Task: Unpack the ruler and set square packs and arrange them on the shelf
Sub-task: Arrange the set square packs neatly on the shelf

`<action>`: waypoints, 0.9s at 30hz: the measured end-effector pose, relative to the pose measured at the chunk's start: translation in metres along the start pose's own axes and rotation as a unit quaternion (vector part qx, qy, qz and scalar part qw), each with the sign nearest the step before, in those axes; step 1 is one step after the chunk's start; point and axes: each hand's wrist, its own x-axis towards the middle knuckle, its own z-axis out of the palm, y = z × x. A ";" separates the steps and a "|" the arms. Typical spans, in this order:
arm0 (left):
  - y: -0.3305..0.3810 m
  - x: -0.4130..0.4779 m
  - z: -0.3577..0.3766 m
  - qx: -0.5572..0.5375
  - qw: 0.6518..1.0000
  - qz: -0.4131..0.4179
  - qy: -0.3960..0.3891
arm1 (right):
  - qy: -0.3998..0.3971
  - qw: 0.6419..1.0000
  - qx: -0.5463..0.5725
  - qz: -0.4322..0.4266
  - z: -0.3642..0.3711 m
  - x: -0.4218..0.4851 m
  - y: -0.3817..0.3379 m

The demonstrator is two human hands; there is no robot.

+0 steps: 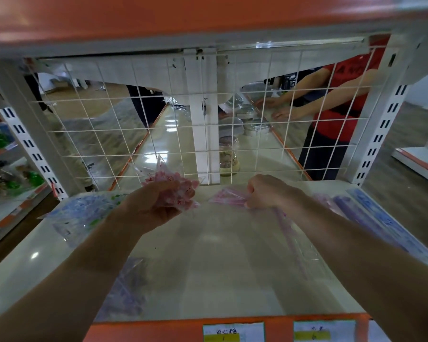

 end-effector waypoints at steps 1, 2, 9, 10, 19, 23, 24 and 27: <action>0.000 -0.001 0.001 0.000 1.000 0.000 0.000 | 0.000 1.000 -0.008 -0.002 0.000 0.000 0.000; 0.000 -0.001 0.001 0.002 1.000 0.000 0.000 | -0.001 1.000 -0.016 -0.001 0.000 -0.001 -0.001; -0.001 -0.014 0.012 0.041 0.999 0.001 -0.016 | -0.001 0.999 -0.038 -0.015 -0.005 -0.003 -0.006; -0.002 -0.018 0.015 0.058 0.998 -0.004 -0.036 | 0.013 0.999 -0.021 -0.024 -0.008 -0.003 -0.006; -0.013 -0.038 0.026 0.124 0.982 -0.046 -0.138 | -0.060 0.862 0.488 -0.123 -0.058 -0.036 -0.056; -0.011 -0.049 0.029 0.156 0.974 -0.050 -0.156 | -0.076 0.858 0.487 -0.143 -0.060 -0.041 -0.069; -0.010 -0.051 0.029 0.156 0.975 -0.052 -0.151 | -0.073 0.866 0.473 -0.143 -0.060 -0.042 -0.069; -0.009 -0.055 0.029 0.162 0.975 -0.054 -0.145 | -0.067 0.869 0.471 -0.133 -0.059 -0.044 -0.071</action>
